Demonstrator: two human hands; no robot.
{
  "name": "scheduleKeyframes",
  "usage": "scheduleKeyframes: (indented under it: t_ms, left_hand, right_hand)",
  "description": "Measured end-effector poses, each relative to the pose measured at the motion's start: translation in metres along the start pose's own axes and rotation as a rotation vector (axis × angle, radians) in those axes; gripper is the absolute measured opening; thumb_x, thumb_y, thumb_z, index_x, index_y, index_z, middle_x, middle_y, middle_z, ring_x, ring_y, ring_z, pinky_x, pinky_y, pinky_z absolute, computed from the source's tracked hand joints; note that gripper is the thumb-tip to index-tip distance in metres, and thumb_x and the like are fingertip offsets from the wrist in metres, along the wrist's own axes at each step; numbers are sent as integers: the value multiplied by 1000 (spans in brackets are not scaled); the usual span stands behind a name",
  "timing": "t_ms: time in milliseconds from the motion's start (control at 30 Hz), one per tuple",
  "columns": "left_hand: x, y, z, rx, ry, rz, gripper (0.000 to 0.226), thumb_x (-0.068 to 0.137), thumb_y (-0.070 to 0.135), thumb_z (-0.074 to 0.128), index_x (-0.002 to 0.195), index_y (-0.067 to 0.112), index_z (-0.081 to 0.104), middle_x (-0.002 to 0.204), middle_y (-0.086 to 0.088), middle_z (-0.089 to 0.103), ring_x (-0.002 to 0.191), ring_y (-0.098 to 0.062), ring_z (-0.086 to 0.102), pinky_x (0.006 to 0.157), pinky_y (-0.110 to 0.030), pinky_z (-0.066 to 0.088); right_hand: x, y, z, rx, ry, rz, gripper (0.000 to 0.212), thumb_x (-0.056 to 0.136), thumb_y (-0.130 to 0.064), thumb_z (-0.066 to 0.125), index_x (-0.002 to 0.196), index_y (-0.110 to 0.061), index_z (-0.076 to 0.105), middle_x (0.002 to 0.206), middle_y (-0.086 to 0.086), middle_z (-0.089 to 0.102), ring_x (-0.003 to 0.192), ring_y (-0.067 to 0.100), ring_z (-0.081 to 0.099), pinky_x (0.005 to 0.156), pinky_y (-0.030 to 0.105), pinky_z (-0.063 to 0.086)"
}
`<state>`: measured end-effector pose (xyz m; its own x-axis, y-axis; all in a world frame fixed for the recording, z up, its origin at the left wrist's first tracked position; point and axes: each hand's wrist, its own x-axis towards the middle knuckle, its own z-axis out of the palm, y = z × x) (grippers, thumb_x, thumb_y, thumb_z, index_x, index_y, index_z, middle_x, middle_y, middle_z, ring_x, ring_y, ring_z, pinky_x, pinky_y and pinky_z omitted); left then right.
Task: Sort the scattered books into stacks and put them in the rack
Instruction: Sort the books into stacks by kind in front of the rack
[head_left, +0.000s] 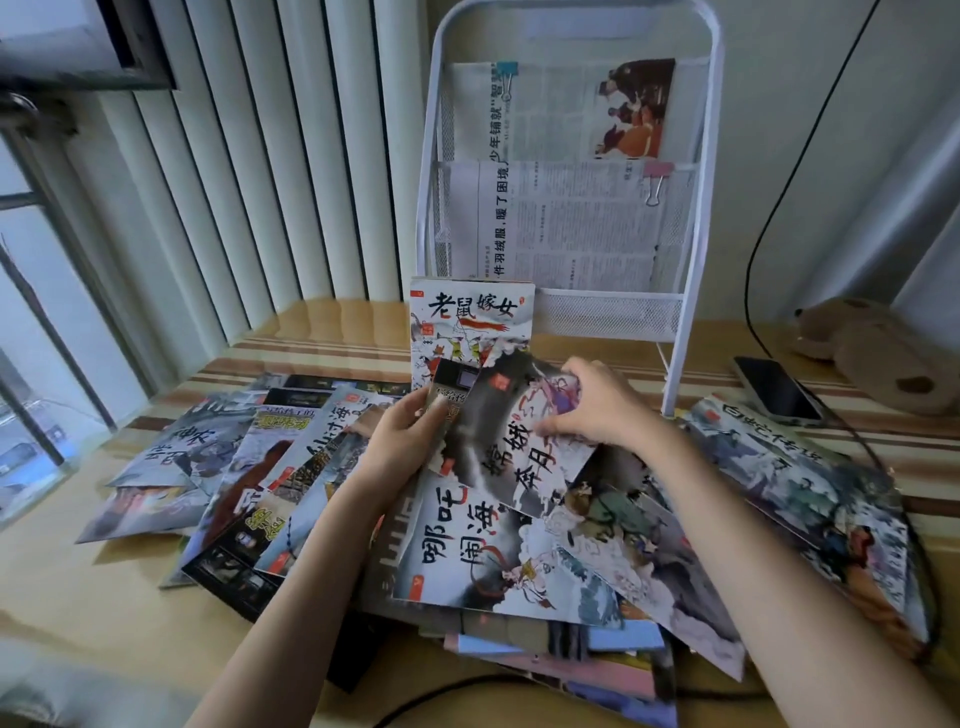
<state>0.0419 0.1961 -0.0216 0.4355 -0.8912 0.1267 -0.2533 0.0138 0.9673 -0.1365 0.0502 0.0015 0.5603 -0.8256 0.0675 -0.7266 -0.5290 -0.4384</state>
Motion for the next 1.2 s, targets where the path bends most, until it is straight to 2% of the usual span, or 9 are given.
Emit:
scheduleKeyframes:
  t_ms: [167,267,367,467,600,733,1000,1100,1200]
  left_hand:
    - [6,-9,-1,401,45,47,45,96,16,52,139,15,38,129,-3,54,117,-22,52,95,-24,43]
    - [-6,-2,-7,948,104,84,35,92,41,52,118,18,57,125,-6,54,115,-24,46,99,-37,40]
    - [-19,7,-14,760,-167,-145,70,72,62,62,116,8,54,108,-6,63,95,-19,60,84,-30,54]
    - [-19,13,-21,723,-410,-296,116,50,57,80,141,8,28,130,-11,54,114,-26,55,98,-34,49]
    - [-13,18,-24,776,-468,-325,100,60,28,85,140,8,29,128,-9,55,113,-24,55,98,-32,48]
    - [-7,19,-31,262,-314,-322,71,74,-1,72,136,12,40,102,-8,66,88,-20,66,68,-25,58]
    - [-4,16,-32,-353,-157,-189,37,91,11,53,128,19,53,94,-12,68,64,-17,66,51,-25,54]
    - [0,14,-26,-700,-184,-221,42,83,35,51,115,12,64,91,-8,72,75,-18,68,64,-29,59]
    - [9,7,-12,-1248,-165,-200,79,79,58,52,132,0,49,131,-24,54,114,-33,59,97,-46,47]
  right_hand:
    - [1,7,16,108,101,60,80,58,-55,80,115,-15,42,104,0,57,91,20,57,78,41,52]
    - [1,16,21,160,177,92,69,61,-53,80,105,-16,41,92,0,58,79,18,57,68,37,52]
    - [-2,20,28,212,219,70,65,64,-49,78,106,-14,42,87,0,56,71,14,53,56,26,42]
    - [-5,23,37,281,234,70,68,64,-51,76,108,-13,42,90,0,57,77,18,57,62,29,47]
    - [-16,20,32,378,196,-3,70,67,-47,77,122,-16,46,92,-11,55,89,15,57,67,24,41]
    - [-20,14,29,386,40,-80,81,65,-52,77,132,-22,42,110,-8,50,105,12,49,86,28,39]
    - [-18,13,24,555,-31,3,96,31,-81,74,103,-25,43,103,-2,67,95,18,65,87,48,52]
    - [-18,10,21,604,-14,-6,83,35,-72,80,95,-28,45,98,-2,69,92,18,66,85,47,52]
    - [-18,6,24,638,194,11,62,58,-45,83,100,-21,45,93,-4,66,86,14,64,76,34,50]
